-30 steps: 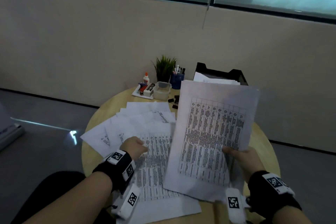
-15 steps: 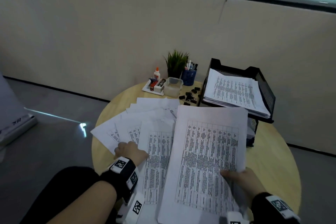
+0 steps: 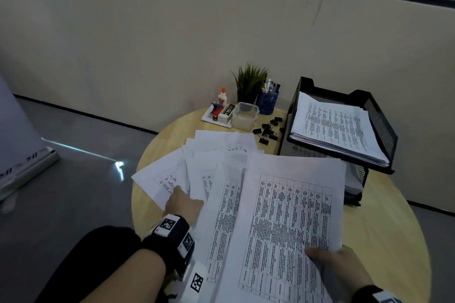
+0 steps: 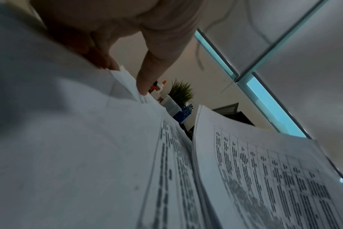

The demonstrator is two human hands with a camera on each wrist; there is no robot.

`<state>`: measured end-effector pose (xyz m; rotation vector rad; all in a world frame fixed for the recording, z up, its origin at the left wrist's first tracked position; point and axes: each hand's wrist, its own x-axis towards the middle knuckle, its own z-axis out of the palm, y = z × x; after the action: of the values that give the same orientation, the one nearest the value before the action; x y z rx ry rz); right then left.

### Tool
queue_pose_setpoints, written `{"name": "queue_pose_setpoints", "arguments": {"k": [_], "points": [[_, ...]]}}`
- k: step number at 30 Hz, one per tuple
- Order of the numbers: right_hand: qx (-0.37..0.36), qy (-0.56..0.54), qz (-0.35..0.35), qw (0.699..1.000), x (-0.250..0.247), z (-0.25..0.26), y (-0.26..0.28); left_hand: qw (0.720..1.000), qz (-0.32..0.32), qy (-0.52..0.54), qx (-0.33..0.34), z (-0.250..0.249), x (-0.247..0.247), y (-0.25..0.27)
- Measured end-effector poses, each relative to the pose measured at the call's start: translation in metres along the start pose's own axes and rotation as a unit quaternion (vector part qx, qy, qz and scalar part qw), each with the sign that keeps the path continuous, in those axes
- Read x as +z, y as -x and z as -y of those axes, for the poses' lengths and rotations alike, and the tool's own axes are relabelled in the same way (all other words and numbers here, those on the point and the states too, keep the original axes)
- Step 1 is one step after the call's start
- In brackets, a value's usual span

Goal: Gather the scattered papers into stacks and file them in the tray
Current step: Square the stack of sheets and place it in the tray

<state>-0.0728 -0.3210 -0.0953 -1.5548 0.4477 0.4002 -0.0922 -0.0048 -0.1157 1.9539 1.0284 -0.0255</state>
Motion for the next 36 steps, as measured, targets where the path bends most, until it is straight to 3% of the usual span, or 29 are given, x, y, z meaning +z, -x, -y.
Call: {"name": "queue_pose_setpoints", "arguments": {"k": [3,8,12,18,23,27,31,36], "points": [[-0.014,0.046,0.006,0.999,0.002,-0.001,0.0,0.998,0.014,0.033,0.042,0.0,0.0,-0.003],[0.023,-0.042,0.066,0.997,-0.002,0.005,-0.003,0.993,0.064,0.069,0.076,-0.005,0.001,0.002],[0.004,-0.041,0.069,0.997,0.001,0.006,0.001,0.983,0.147,0.106,0.039,0.0,0.01,-0.002],[-0.009,-0.037,0.073,0.997,0.002,0.007,-0.001,0.923,0.241,0.298,0.022,0.0,0.009,0.016],[-0.022,-0.014,0.093,0.995,0.005,0.008,0.003,0.941,0.202,0.268,0.04,0.001,0.019,0.029],[-0.037,0.006,0.088,0.995,0.007,0.011,0.009,0.921,0.215,0.301,0.127,0.008,0.02,0.032],[-0.074,0.045,0.079,0.993,0.008,0.012,0.005,0.905,0.212,0.339,0.146,0.004,0.01,0.04],[-0.088,0.051,0.098,0.99,0.019,0.013,0.004,0.906,0.183,0.358,0.134,0.006,-0.005,0.041]]}}
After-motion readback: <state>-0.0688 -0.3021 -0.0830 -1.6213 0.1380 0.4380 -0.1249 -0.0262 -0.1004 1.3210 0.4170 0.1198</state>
